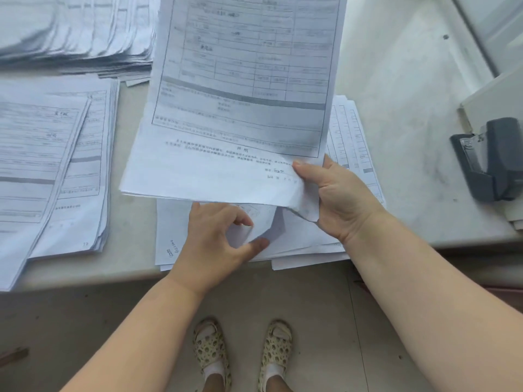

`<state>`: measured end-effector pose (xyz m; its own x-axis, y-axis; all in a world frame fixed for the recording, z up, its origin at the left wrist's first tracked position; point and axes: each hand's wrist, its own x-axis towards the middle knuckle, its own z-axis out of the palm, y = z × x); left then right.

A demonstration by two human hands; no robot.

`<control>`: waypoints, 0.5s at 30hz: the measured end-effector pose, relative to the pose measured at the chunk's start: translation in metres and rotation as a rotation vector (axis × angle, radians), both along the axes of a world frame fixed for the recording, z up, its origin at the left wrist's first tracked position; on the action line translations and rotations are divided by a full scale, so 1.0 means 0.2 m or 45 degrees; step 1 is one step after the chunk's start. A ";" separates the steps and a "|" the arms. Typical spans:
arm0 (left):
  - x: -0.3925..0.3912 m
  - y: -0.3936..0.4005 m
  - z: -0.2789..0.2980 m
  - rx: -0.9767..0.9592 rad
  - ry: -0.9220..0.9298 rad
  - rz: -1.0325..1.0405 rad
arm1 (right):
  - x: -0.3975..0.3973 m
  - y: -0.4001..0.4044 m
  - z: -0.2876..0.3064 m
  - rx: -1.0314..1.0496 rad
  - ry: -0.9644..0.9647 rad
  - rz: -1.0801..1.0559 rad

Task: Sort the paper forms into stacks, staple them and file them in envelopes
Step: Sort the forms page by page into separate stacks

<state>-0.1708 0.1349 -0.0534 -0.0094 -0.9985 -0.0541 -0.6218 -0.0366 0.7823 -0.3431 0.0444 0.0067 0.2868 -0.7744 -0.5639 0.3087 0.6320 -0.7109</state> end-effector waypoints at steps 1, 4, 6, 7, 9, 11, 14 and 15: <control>0.00 0.00 0.01 0.020 -0.010 0.009 | 0.02 0.00 0.01 -0.012 0.013 0.009; -0.01 -0.01 0.02 0.074 -0.019 0.041 | 0.05 0.01 0.04 -0.018 0.047 0.033; -0.02 -0.01 0.02 0.041 -0.039 0.034 | 0.05 0.01 0.04 -0.028 0.054 0.035; -0.02 -0.01 0.02 0.024 -0.042 0.033 | 0.05 0.01 0.04 -0.026 0.052 0.031; -0.01 -0.01 0.01 -0.004 -0.031 0.025 | 0.04 0.00 0.04 -0.014 0.055 0.013; 0.00 -0.01 -0.01 -0.022 -0.011 0.009 | 0.02 0.00 0.05 0.021 0.047 -0.020; 0.02 -0.01 0.00 -0.022 0.050 0.025 | -0.04 -0.01 0.05 0.129 0.011 -0.073; 0.02 -0.01 0.00 -0.016 0.070 0.044 | -0.05 -0.01 0.05 0.166 -0.006 -0.067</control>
